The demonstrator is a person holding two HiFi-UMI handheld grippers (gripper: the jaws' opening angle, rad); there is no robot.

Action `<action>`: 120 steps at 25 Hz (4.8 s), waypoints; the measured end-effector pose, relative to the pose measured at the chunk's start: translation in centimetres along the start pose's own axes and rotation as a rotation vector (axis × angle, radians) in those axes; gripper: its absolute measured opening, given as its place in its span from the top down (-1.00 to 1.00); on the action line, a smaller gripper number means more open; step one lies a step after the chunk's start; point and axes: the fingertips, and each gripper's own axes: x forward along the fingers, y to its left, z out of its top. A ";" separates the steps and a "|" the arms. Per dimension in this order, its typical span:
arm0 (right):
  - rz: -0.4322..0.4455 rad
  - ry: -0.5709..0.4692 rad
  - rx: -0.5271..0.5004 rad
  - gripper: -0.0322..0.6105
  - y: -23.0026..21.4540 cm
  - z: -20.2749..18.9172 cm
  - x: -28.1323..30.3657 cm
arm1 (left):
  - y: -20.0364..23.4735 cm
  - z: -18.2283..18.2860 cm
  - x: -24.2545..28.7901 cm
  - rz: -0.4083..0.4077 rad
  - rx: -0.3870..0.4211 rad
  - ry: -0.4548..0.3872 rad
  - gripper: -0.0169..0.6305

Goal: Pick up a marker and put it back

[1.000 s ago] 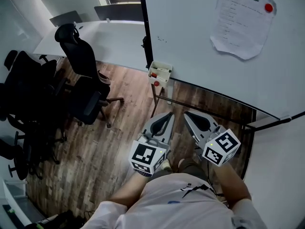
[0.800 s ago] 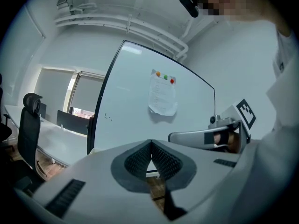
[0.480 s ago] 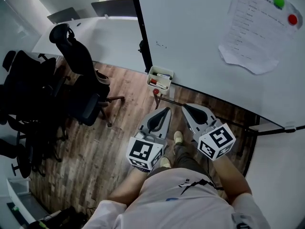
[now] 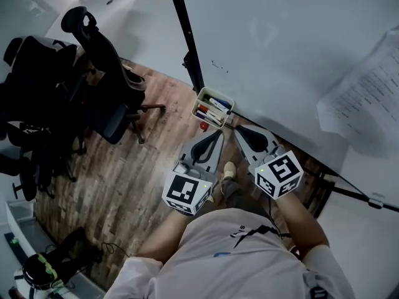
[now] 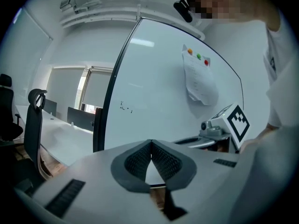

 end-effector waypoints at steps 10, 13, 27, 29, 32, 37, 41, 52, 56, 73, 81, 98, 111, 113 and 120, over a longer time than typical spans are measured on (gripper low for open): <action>0.015 0.124 -0.015 0.79 -3.8 -4.5 4.7 | 2.3 -2.3 2.6 0.058 0.004 0.029 0.91; -0.022 0.144 -0.049 0.69 -4.4 -5.2 5.6 | 3.1 -3.1 2.8 0.057 -0.012 0.038 0.91; -0.158 0.232 -0.191 0.62 -5.7 -7.9 8.2 | 4.6 -3.9 3.1 0.010 -0.046 0.050 0.91; -0.171 0.238 -0.193 0.62 -5.8 -8.0 8.3 | 4.9 -4.0 3.0 0.010 -0.049 0.053 0.91; -0.190 0.245 -0.205 0.62 -6.0 -7.8 8.3 | 5.2 -4.5 3.0 0.010 -0.058 0.065 0.91; -0.202 0.258 -0.238 0.62 -5.8 -7.8 8.4 | 5.2 -4.6 3.2 0.002 -0.052 0.065 0.91; -0.209 0.266 -0.278 0.66 -5.6 -7.7 8.5 | 5.4 -4.5 3.1 0.006 -0.050 0.068 0.91; -0.206 0.226 -0.181 0.68 -5.8 -6.2 7.3 | 5.7 -4.4 2.3 0.013 -0.069 0.075 0.91; -0.205 0.195 -0.155 0.68 -5.4 -4.7 6.4 | 5.5 -4.0 2.2 0.005 -0.076 0.070 0.91; -0.199 0.062 -0.153 0.68 -1.8 3.4 1.6 | 4.2 3.0 0.7 -0.055 -0.022 -0.027 0.91; -0.216 0.042 -0.171 0.68 -1.2 5.3 0.3 | 3.8 5.3 0.4 -0.066 -0.030 -0.060 0.91; -0.215 0.065 -0.180 0.68 -1.1 4.9 1.1 | 5.1 5.8 0.1 -0.026 -0.036 -0.073 0.91; -0.195 0.100 -0.160 0.68 -2.4 2.7 2.6 | 5.5 3.8 0.8 -0.007 -0.051 -0.036 0.91; -0.191 0.104 -0.155 0.68 -2.7 2.2 3.0 | 5.7 3.3 1.0 0.000 -0.052 -0.025 0.91; -0.173 0.139 -0.135 0.68 -3.9 -0.1 5.0 | 6.8 1.7 1.3 0.034 -0.066 0.011 0.91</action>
